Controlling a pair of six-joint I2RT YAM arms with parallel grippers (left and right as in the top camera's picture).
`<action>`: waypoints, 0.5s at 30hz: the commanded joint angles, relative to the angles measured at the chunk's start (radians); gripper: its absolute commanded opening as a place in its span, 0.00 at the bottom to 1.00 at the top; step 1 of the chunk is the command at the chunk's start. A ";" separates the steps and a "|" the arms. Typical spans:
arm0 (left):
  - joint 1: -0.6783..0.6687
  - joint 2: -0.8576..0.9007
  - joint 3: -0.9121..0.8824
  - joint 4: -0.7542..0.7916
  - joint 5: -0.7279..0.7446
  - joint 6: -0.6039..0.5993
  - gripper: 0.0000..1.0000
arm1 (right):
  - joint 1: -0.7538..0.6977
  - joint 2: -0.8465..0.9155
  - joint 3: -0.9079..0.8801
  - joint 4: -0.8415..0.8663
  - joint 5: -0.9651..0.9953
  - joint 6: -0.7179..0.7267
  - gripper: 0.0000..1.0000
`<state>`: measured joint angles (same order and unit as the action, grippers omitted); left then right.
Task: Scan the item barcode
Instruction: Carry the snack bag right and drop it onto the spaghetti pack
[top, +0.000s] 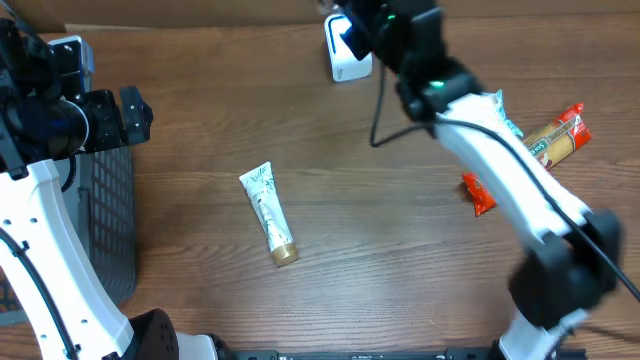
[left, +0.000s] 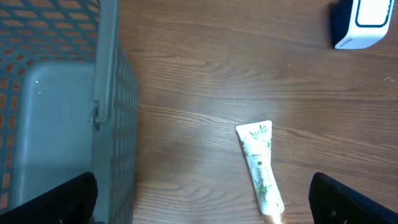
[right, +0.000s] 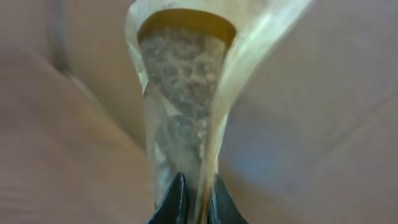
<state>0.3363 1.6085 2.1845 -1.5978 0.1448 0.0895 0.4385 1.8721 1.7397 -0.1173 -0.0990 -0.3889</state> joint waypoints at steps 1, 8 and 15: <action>0.004 -0.003 0.002 0.001 0.001 0.023 1.00 | -0.035 -0.129 0.010 -0.167 -0.267 0.391 0.04; 0.004 -0.003 0.002 0.001 0.001 0.023 1.00 | -0.092 -0.227 0.010 -0.538 -0.287 0.528 0.04; 0.004 -0.003 0.002 0.001 0.001 0.023 1.00 | -0.265 -0.209 -0.030 -0.858 -0.186 0.652 0.04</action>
<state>0.3363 1.6085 2.1845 -1.5982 0.1448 0.0895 0.2611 1.6661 1.7355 -0.9367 -0.3271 0.1776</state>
